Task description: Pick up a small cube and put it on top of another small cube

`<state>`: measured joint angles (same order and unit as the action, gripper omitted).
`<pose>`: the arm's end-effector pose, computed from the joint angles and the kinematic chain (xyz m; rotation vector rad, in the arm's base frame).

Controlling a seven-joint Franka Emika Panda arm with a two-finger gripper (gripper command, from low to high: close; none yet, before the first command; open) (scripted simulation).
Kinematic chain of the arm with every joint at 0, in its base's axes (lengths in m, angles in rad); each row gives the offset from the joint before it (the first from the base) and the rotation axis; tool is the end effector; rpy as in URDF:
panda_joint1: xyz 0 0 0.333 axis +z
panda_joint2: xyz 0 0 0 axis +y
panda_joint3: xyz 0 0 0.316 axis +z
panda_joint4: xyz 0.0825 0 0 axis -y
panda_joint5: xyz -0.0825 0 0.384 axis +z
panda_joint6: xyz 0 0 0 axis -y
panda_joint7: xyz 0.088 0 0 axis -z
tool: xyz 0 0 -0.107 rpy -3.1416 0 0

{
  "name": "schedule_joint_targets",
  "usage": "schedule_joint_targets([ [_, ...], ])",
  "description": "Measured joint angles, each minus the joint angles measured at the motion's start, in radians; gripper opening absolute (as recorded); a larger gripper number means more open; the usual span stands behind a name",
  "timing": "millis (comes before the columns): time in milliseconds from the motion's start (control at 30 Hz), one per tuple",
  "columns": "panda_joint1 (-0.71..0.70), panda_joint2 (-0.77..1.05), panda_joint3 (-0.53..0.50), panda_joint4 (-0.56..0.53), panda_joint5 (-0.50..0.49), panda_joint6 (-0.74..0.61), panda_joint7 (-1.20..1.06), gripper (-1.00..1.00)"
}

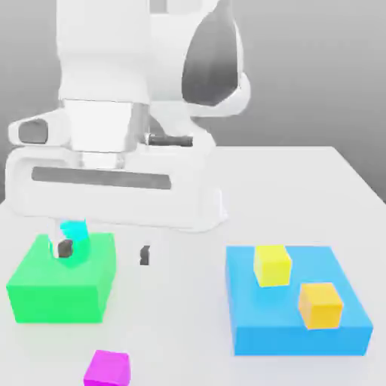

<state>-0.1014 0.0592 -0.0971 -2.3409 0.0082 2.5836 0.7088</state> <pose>0.5169 -0.1041 0.3271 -2.7678 1.3596 -0.2753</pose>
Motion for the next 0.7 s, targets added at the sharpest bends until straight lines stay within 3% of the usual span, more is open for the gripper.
schedule_joint_targets([
  [367, -0.068, 0.4, 0.029, 0.017, 0.078, 0.198, -0.081, 0.0],
  [400, -0.071, 0.42, 0.032, 0.021, 0.079, 0.214, -0.082, -1.0],
  [700, -0.066, 0.363, 0.025, 0.009, 0.069, 0.168, -0.075, -1.0],
])
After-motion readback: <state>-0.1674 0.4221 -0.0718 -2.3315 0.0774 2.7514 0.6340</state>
